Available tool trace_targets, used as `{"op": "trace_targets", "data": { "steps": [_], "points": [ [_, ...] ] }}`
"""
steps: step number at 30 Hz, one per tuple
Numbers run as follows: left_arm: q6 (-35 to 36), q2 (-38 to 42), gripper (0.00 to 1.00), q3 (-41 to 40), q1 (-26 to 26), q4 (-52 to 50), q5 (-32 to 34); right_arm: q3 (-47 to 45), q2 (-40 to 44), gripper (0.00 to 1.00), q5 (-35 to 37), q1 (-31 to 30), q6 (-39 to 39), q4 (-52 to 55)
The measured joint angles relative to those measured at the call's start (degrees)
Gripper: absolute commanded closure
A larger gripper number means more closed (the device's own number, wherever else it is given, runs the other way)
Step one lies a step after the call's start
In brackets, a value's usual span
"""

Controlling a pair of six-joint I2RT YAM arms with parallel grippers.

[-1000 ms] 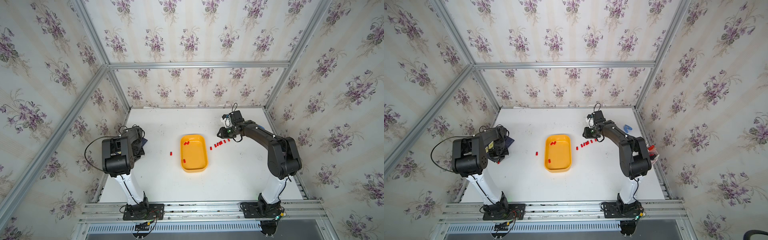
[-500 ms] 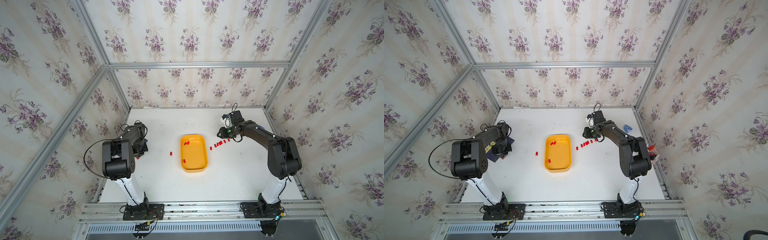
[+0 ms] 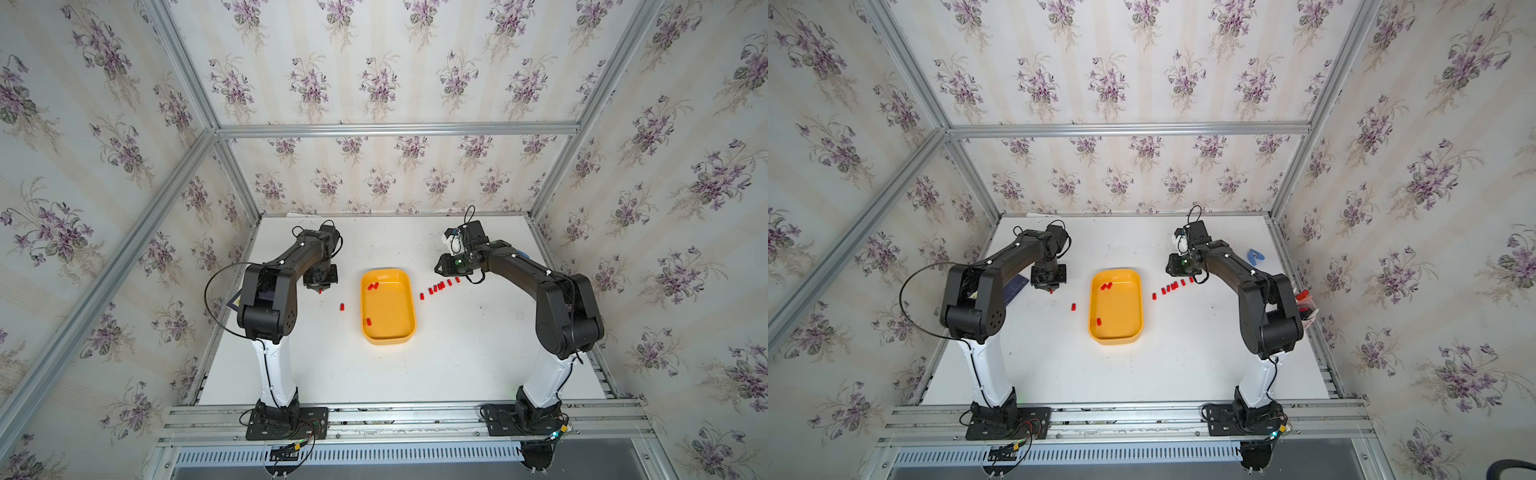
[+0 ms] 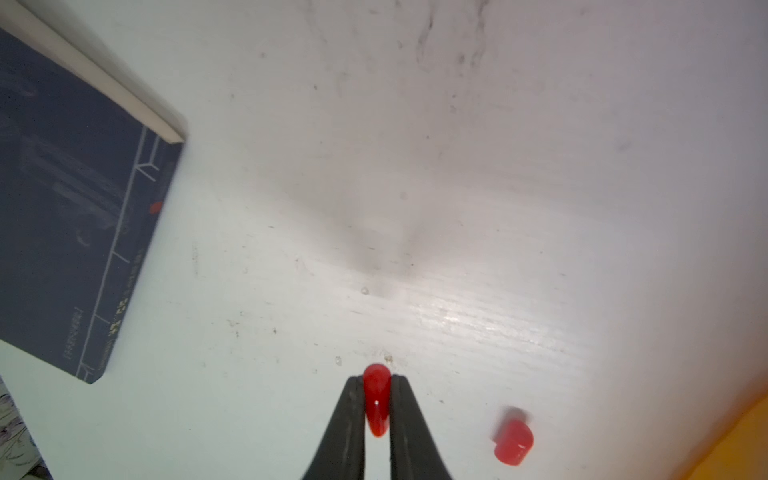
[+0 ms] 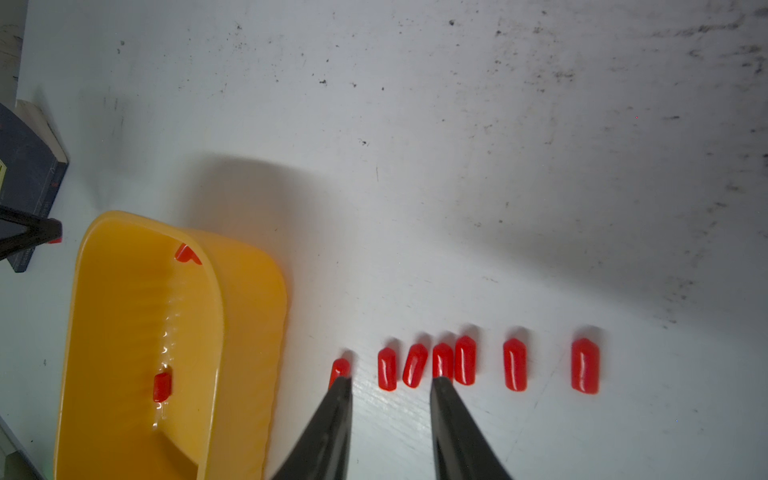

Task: Take the screw protection sleeves out of the storage box
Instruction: Place the screw protection sleeve at the center of the board.

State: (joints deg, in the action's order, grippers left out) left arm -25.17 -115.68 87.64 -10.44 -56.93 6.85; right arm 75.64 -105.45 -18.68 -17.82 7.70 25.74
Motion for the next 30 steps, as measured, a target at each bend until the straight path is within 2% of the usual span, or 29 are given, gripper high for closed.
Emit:
{"op": "trace_targets", "data": {
  "steps": [8, 27, 30],
  "points": [
    [-2.49, -0.37, 0.84, -0.59, -4.17, -0.66, -3.04, 0.0, -0.17, 0.63, 0.04, 0.0, -0.02, 0.07],
    [-5.14, -1.18, 0.82, -5.53, -6.08, 0.22, -4.17, -0.02, -0.31, 0.63, 0.35, -0.11, -0.2, 0.28],
    [-5.29, -0.87, 0.76, -6.54, -6.1, 0.15, -4.17, -0.02, -0.31, 0.63, 0.72, -0.11, -0.22, 0.28]
  ]
}}
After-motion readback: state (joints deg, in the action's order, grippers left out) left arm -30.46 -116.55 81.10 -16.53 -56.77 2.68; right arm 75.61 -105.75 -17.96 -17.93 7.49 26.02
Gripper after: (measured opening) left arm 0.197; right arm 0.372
